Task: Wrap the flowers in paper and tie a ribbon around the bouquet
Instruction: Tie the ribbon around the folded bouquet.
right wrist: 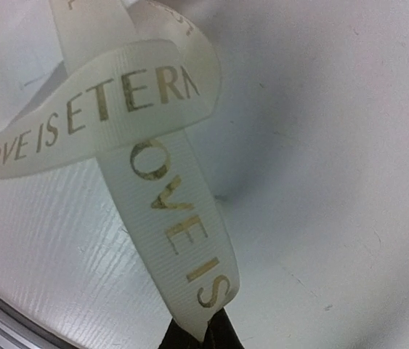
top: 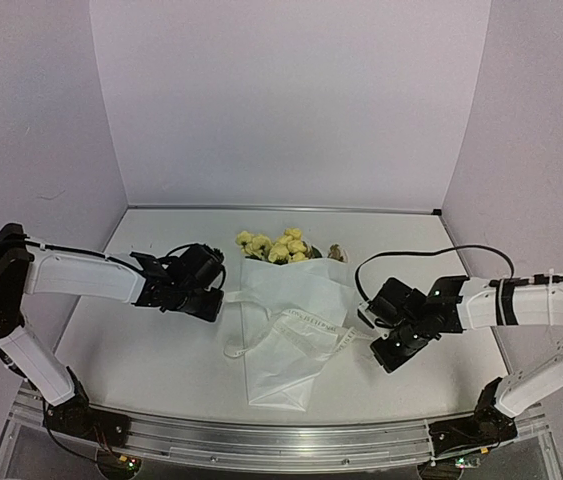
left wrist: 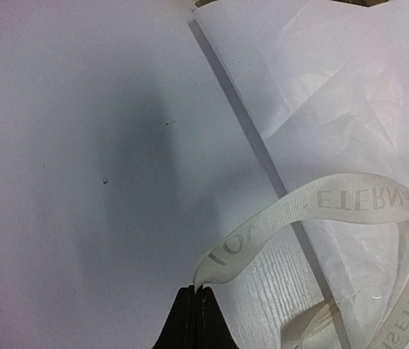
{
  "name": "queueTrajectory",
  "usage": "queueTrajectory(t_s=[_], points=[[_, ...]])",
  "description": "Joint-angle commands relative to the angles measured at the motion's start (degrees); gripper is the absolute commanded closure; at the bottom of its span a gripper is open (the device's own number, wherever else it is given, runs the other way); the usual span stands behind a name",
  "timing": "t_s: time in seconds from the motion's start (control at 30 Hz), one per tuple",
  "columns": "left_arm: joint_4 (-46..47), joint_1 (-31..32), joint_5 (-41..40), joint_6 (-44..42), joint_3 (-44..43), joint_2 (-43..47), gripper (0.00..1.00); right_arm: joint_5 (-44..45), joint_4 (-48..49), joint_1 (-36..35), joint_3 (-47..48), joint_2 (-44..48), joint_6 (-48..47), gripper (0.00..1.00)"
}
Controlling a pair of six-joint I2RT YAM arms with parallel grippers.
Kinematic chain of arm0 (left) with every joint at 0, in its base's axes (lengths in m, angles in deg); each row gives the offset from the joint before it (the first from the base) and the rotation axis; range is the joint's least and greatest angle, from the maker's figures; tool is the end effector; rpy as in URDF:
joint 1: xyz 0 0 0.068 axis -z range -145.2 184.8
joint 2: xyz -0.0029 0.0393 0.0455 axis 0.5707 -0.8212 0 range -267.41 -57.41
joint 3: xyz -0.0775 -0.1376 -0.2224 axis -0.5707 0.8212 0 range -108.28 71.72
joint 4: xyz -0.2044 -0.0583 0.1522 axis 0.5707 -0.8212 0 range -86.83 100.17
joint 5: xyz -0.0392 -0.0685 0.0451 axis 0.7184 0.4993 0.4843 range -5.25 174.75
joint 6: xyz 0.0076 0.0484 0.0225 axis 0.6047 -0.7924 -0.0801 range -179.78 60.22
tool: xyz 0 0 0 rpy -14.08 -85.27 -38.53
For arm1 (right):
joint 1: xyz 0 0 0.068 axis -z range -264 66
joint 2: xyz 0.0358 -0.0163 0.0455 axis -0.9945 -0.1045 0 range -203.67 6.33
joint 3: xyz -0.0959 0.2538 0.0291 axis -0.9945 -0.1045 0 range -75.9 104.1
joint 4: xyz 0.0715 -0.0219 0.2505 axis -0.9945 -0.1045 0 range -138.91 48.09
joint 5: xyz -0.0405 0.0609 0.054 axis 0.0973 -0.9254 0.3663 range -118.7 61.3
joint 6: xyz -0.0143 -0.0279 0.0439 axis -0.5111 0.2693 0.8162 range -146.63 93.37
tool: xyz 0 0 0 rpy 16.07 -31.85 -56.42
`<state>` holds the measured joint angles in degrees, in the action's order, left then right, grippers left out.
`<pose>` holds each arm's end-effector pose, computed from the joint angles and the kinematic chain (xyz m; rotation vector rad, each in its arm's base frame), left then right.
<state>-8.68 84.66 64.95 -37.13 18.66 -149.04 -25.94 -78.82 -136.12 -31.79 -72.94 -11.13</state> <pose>0.2119 -0.2325 0.1810 0.4614 2.4446 -0.0798 0.1484 0.1878 0.1767 -0.8845 2.7079 0.1933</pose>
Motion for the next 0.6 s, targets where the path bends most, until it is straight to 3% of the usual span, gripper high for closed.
queueTrajectory(t_s=[0.0, 0.27, 0.57], points=[[-3.4, -1.1, -6.8, 5.6, 0.9, 3.5, 1.0, 1.1, -5.5, 3.3, 2.0, 1.1, 2.3, 1.0], [-8.3, -4.9, -11.4, 13.5, 3.7, 5.6, 1.0, 0.4, -7.5, 7.3, 3.2, -0.3, 5.3, 1.0], [-7.8, -11.8, -7.4, 16.4, 7.7, 9.0, 1.0, -0.9, -8.5, 12.6, 7.4, -4.7, 7.6, 1.0]])
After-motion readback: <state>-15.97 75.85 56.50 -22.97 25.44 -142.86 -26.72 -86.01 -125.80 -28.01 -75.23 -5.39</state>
